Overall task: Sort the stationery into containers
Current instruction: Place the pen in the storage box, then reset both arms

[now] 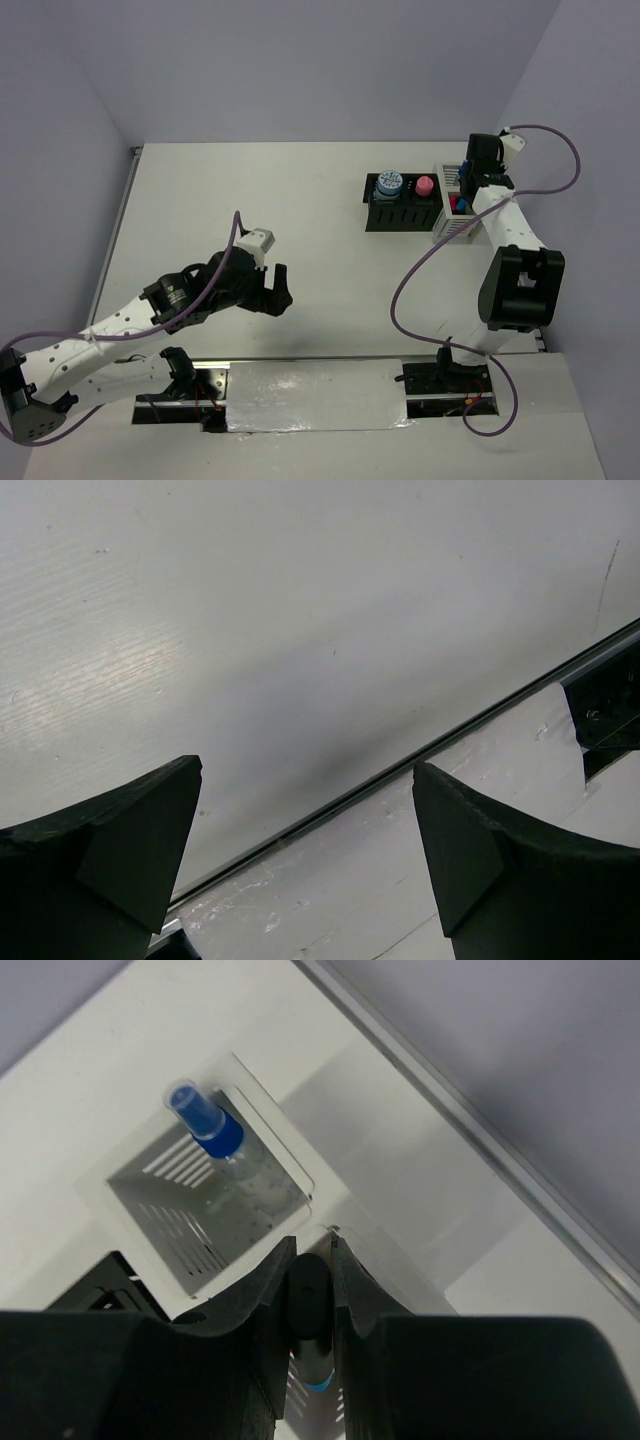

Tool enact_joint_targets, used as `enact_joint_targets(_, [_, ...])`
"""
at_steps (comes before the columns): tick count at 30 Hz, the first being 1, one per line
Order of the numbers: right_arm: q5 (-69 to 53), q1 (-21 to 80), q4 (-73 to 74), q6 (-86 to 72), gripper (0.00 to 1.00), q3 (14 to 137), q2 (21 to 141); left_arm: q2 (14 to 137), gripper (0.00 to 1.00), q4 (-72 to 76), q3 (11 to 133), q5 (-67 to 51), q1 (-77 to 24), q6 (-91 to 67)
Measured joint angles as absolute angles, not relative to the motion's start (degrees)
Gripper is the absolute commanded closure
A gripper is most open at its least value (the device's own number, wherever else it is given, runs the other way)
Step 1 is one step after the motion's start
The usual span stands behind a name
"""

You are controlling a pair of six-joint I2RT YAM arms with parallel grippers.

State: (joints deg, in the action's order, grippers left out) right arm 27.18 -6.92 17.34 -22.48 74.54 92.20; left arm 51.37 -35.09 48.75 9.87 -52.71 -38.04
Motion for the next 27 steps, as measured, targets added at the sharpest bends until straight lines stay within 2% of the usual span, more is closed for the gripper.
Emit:
enact_joint_targets(5, [27.92, -6.92, 17.63, -22.44, 0.75, 72.47, 92.2, 51.51, 0.01, -34.7, 48.75, 10.26, -52.71, -37.91])
enact_joint_targets(6, [27.99, -6.92, 17.63, -22.46, 0.52, 72.23, 92.2, 51.62, 0.01, -34.5, 48.75, 10.24, -52.71, -37.82])
enact_joint_targets(7, [27.97, -6.92, 17.67, -22.68, 0.39, 72.05, 92.2, 51.81, 0.01, -34.3, 48.75, 10.24, -52.69, -37.76])
enact_joint_targets(11, [27.51, -6.94, 18.52, -22.39, 0.02, 71.99, 91.68, 53.69, 0.01, -33.89, 49.04, 10.31, -52.71, -37.65])
enact_joint_targets(19, [21.96, -6.9, 24.67, -20.45, 0.0, 74.0, 77.89, 60.47, 0.01, -37.76, 59.02, 16.93, -49.65, -37.87])
enact_joint_targets(24, [12.62, -4.58, 34.26, -16.19, 0.0, 80.03, 64.9, 66.35, 0.01, -47.55, 76.88, 25.76, -37.5, -37.85])
enact_joint_targets(27, [7.92, -1.13, 40.16, -13.72, 0.0, 82.63, 55.99, 68.03, 0.01, -52.66, 86.87, 32.32, -33.82, -37.3])
